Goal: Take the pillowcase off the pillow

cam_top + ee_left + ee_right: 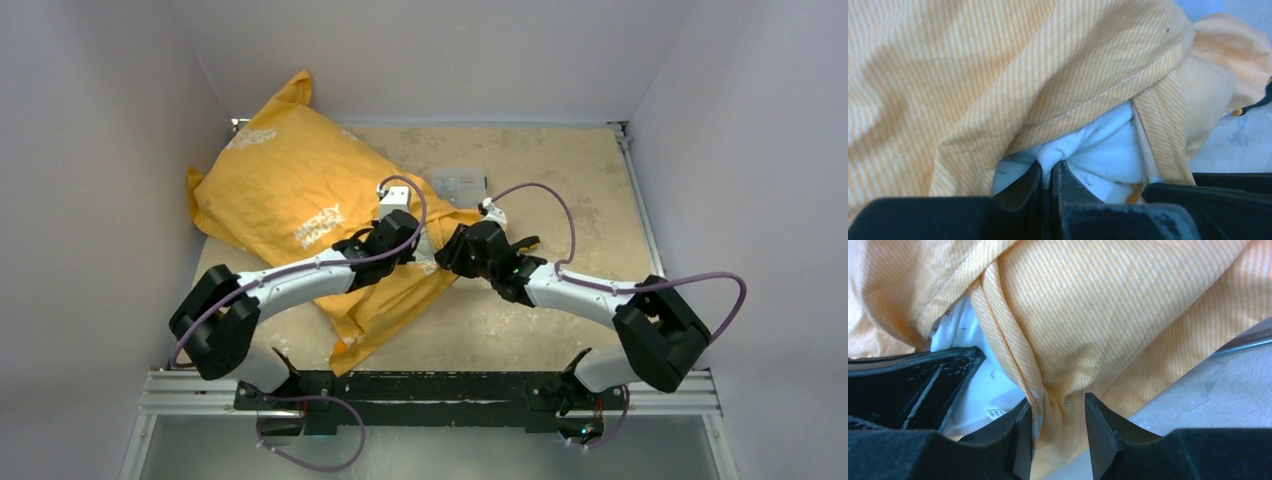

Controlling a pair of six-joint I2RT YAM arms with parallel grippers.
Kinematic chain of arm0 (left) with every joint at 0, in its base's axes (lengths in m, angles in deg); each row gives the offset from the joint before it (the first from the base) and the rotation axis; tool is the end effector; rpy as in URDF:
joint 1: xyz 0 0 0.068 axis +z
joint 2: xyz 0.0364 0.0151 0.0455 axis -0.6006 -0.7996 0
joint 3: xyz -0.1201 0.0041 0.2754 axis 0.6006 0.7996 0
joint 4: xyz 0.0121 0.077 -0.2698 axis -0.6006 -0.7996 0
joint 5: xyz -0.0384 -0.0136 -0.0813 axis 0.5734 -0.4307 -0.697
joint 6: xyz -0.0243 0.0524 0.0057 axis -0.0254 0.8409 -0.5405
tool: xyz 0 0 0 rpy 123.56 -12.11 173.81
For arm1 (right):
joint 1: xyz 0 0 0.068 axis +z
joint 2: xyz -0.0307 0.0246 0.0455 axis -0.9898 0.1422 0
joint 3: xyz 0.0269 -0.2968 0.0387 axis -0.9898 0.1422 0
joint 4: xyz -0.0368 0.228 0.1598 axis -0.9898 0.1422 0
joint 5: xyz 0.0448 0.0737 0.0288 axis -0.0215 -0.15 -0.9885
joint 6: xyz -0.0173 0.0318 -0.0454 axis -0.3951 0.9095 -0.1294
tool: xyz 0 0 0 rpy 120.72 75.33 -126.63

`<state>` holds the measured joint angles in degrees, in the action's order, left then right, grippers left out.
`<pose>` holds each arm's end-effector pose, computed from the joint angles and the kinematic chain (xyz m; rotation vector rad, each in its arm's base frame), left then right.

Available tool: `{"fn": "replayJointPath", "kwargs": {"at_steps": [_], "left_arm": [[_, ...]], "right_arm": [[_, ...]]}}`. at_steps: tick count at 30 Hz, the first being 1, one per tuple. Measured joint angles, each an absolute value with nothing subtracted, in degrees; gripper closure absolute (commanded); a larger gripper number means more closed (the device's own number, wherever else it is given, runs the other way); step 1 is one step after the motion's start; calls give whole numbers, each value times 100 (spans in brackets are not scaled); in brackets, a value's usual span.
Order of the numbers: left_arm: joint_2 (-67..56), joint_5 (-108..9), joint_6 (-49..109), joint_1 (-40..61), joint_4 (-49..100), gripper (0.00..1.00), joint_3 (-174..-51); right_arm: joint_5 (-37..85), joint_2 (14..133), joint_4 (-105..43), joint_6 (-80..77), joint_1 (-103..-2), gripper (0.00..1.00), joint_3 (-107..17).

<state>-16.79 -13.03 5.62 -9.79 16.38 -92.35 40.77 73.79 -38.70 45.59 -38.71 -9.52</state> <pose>0.2470 -0.2337 0.2285 -0.0348 2.2153 -0.2299 0.2317 0.2076 0.2087 0.3077 2.2490 0.7725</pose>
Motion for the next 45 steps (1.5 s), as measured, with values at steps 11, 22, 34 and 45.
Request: {"fn": "replayJointPath", "kwargs": {"at_steps": [11, 22, 34, 45], "left_arm": [[28, -1965, 816, -340, 910, 100, -9229], [939, -2452, 1150, -19, 237, 100, -9172], [1650, -1982, 1364, 5, 189, 100, -8776], [2319, -1440, 1476, 64, -80, 100, -8700]], "right_arm": [[4208, 6911, -3697, 4847, -4016, 63, -1116], [4070, 7274, -3538, 5092, -4191, 63, -1389], [3467, 6828, -3431, 5005, -5192, 61, -1372], [3296, 6966, -3289, 4736, -5655, 54, -1370]]}}
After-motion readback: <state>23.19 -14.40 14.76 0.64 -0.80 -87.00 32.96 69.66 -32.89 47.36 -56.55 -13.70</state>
